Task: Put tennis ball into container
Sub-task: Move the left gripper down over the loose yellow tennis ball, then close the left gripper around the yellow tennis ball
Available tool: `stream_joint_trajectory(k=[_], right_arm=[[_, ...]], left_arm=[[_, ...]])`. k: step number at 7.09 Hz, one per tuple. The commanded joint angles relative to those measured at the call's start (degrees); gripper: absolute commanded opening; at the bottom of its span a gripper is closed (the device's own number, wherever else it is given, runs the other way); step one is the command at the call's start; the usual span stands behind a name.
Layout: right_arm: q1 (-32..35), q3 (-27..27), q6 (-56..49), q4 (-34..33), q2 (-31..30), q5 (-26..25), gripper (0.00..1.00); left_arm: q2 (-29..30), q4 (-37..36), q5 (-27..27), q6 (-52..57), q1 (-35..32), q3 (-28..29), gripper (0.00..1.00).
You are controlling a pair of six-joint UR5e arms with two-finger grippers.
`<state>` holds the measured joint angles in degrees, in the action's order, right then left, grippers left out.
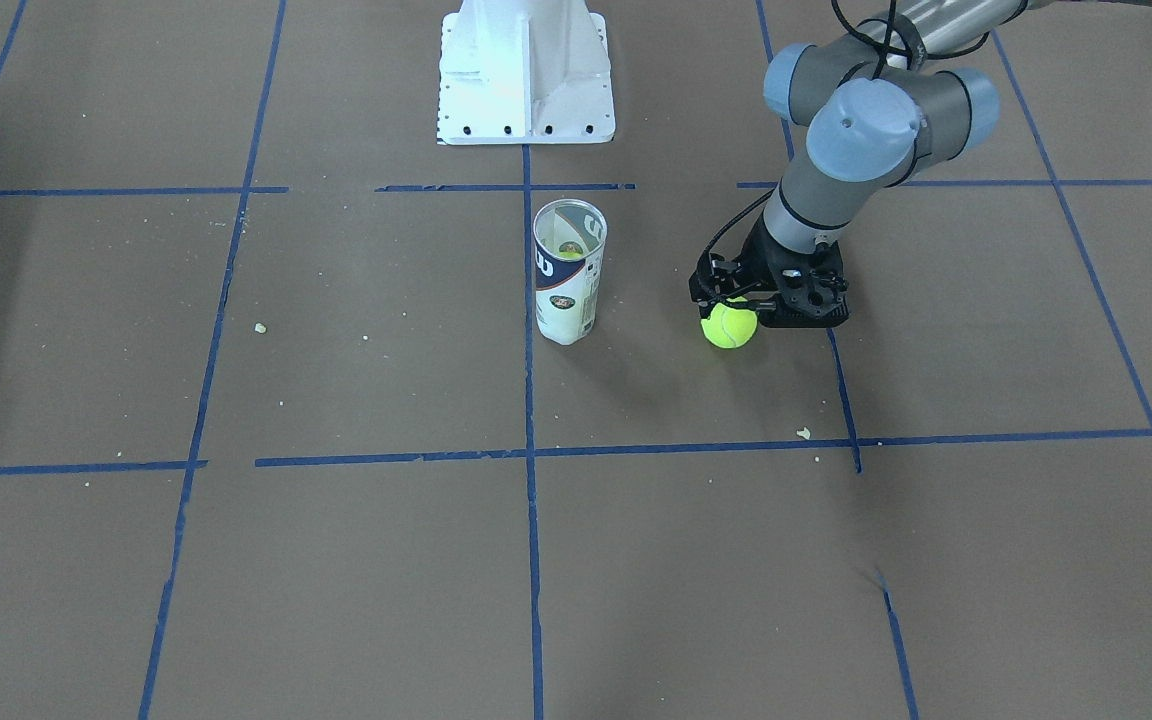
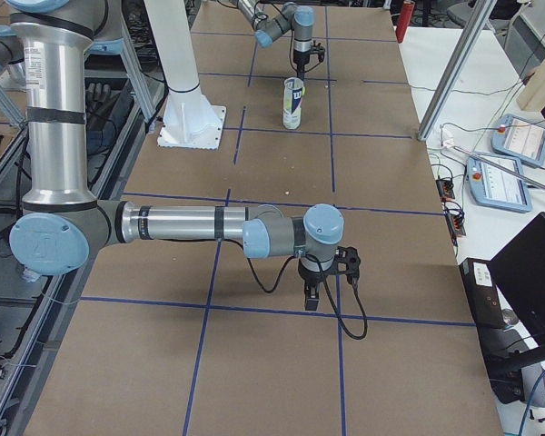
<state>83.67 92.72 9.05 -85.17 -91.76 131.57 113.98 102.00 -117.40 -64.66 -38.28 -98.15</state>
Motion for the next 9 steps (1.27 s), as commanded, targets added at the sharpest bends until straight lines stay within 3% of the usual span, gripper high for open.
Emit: stream_joint_trajectory(k=[1, 5, 6, 9], right_arm=[[0.0, 0.0, 0.0, 0.0, 0.0, 0.0, 1.00], [0.0, 0.0, 0.0, 0.0, 0.0, 0.0, 1.00], [0.0, 0.0, 0.0, 0.0, 0.0, 0.0, 1.00], [0.0, 0.0, 0.0, 0.0, 0.0, 0.0, 1.00]], left_arm=[[-0.3, 0.1, 0.4, 0.1, 0.2, 0.3, 1.00], [0.0, 0.4, 0.2, 0.1, 0.9, 2.5, 1.00], [0.0, 0.3, 0.2, 0.0, 1.3, 2.5, 0.86], [0.0, 0.6, 0.2, 0.1, 1.3, 1.7, 0.07]])
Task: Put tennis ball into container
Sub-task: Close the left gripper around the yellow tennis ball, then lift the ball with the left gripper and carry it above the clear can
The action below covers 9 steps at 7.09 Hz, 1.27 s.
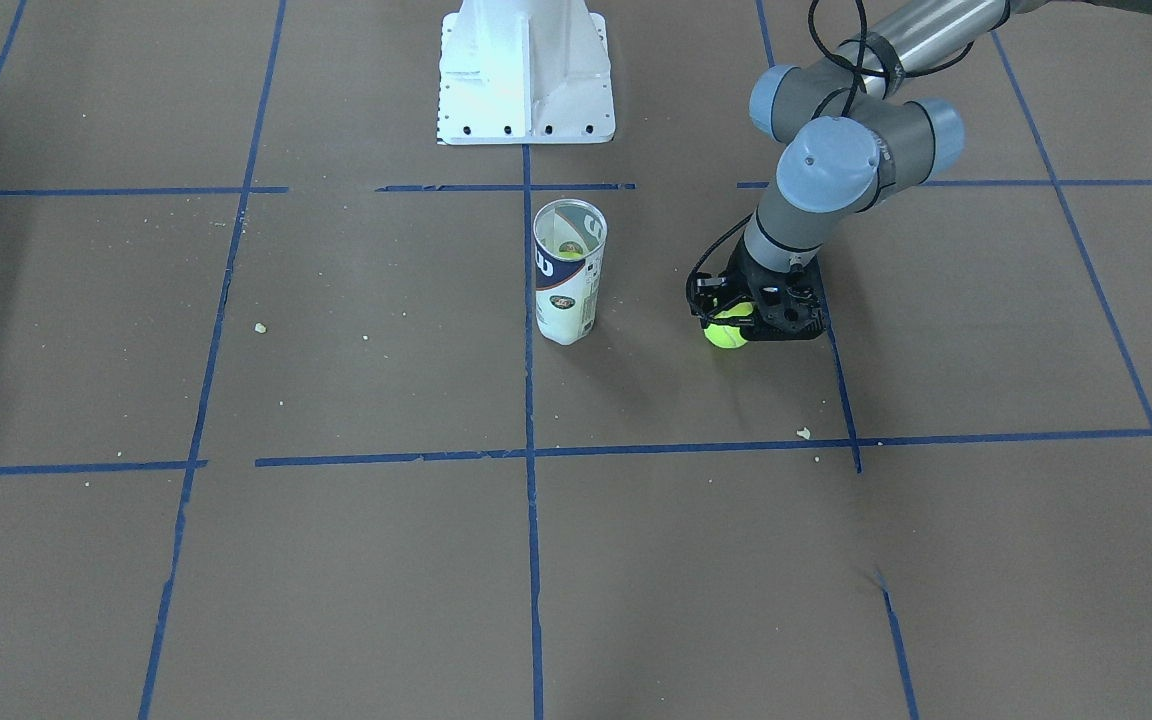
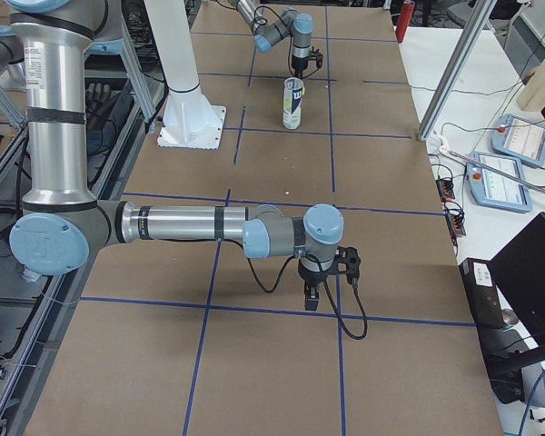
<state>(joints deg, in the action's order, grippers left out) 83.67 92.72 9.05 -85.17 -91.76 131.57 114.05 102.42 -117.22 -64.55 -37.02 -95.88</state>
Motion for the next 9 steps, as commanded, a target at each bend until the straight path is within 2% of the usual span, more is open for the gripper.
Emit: stream_joint_trajectory(k=[1, 2, 4, 5, 6, 7, 9], right_arm=[[0.0, 0.0, 0.0, 0.0, 0.0, 0.0, 1.00], [0.0, 0.0, 0.0, 0.0, 0.0, 0.0, 1.00], [0.0, 0.0, 0.0, 0.0, 0.0, 0.0, 1.00], [0.0, 0.0, 0.0, 0.0, 0.0, 0.0, 1.00], [0.0, 0.0, 0.0, 0.0, 0.0, 0.0, 1.00], [0.0, 0.0, 0.0, 0.0, 0.0, 0.0, 1.00], [0.0, 0.0, 0.0, 0.0, 0.0, 0.0, 1.00]], left_arm=[[-0.1, -0.6, 0.1, 0.1, -0.4, -2.3, 0.00], [-0.7, -2.3, -0.1, 0.2, -1.7, -5.3, 0.00], [2.3, -17.7, -0.2, 6.7, -4.2, -13.9, 0.00], [5.9, -25.5, -0.3, 7.2, -6.9, -16.8, 0.00], [7.7, -30.7, -0.4, 8.2, -8.3, -20.1, 0.00], [9.9, -33.7, -1.2, 8.2, -8.8, -21.9, 0.00], [18.5, -39.6, -5.6, 4.5, -8.9, -21.1, 0.00]])
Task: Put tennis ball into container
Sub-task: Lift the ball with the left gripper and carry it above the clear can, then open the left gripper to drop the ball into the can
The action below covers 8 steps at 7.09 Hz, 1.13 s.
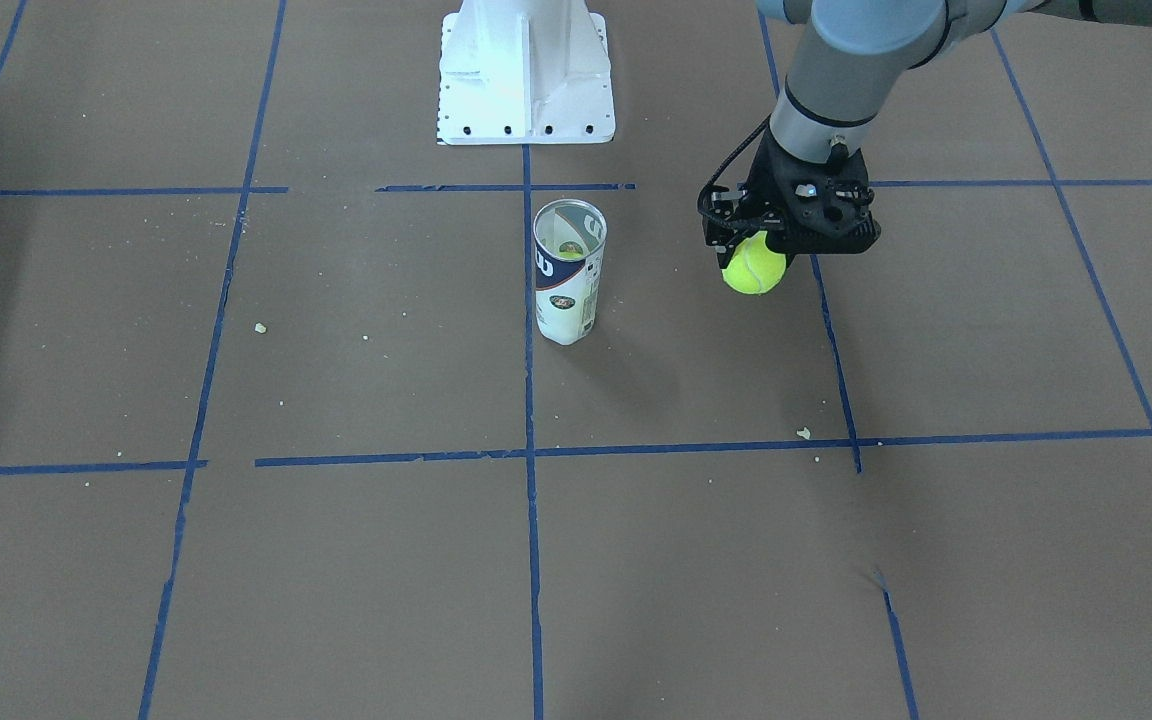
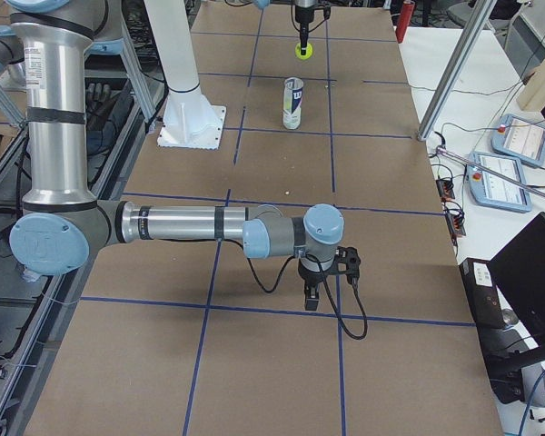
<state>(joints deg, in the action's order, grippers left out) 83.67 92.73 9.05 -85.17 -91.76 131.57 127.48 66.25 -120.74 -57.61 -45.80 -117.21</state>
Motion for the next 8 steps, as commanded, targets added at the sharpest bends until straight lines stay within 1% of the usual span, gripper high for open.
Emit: stream_joint_trajectory(k=[1, 2, 3, 5, 8], right_arm=[[0.0, 0.0, 0.0, 0.0, 0.0, 0.0, 1.00], [0.0, 0.0, 0.0, 0.0, 0.0, 0.0, 1.00], [0.0, 0.0, 0.0, 0.0, 0.0, 0.0, 1.00], [0.0, 0.0, 0.0, 0.0, 0.0, 0.0, 1.00], [0.0, 0.0, 0.0, 0.0, 0.0, 0.0, 1.00]], left_arm=[[9.1, -3.0, -2.7, -8.5, 0.4, 3.0, 0.00], [13.5, -2.9, -2.7, -10.3, 2.9, 7.4, 0.00], [15.4, -2.2, -2.5, -10.4, 4.3, 10.8, 0.00], [15.5, 2.9, -2.3, -11.5, 5.4, 14.4, 0.00], [14.7, 2.9, -2.7, -11.5, 6.2, 13.8, 0.00]])
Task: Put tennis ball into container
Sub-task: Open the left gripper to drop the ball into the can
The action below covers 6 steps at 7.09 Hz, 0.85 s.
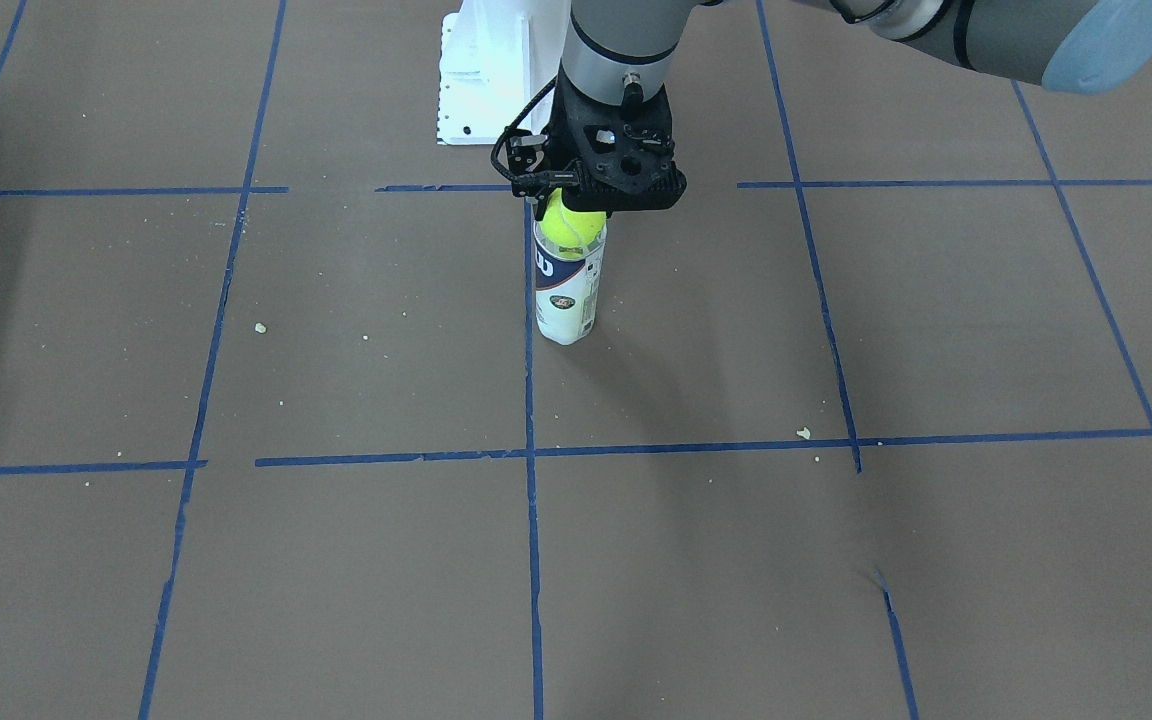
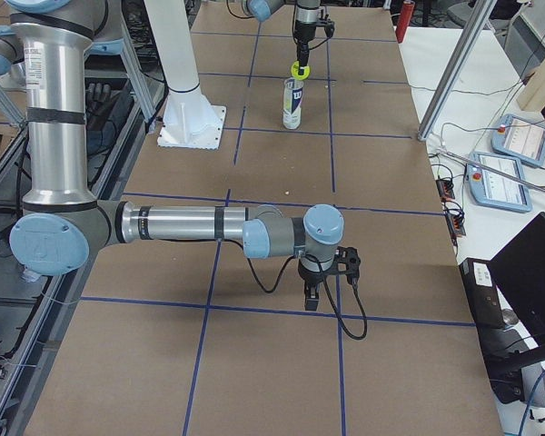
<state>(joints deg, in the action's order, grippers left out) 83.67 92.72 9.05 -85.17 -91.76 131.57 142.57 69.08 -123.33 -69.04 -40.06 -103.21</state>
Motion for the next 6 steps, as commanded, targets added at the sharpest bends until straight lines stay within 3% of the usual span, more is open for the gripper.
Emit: stream_joint_trajectory(k=[1, 2, 3, 4, 6], right_arm=[[0.0, 0.0, 0.0, 0.0, 0.0, 0.0, 1.00], [0.0, 0.0, 0.0, 0.0, 0.0, 0.0, 1.00], [0.0, 0.0, 0.0, 0.0, 0.0, 0.0, 1.00], [0.0, 0.0, 0.0, 0.0, 0.0, 0.0, 1.00], [0.0, 0.0, 0.0, 0.0, 0.0, 0.0, 1.00]], left_arm=[[-1.1, 0.1, -0.2, 0.0, 0.6, -0.6, 0.00], [-1.2, 0.1, -0.2, 0.0, 0.7, -0.4, 0.00], [-1.2, 0.1, -0.2, 0.0, 0.7, -0.3, 0.42], [-1.2, 0.1, -0.2, 0.1, 0.7, -0.8, 0.99], [-1.2, 0.2, -0.1, 0.3, 0.7, -2.4, 1.00]])
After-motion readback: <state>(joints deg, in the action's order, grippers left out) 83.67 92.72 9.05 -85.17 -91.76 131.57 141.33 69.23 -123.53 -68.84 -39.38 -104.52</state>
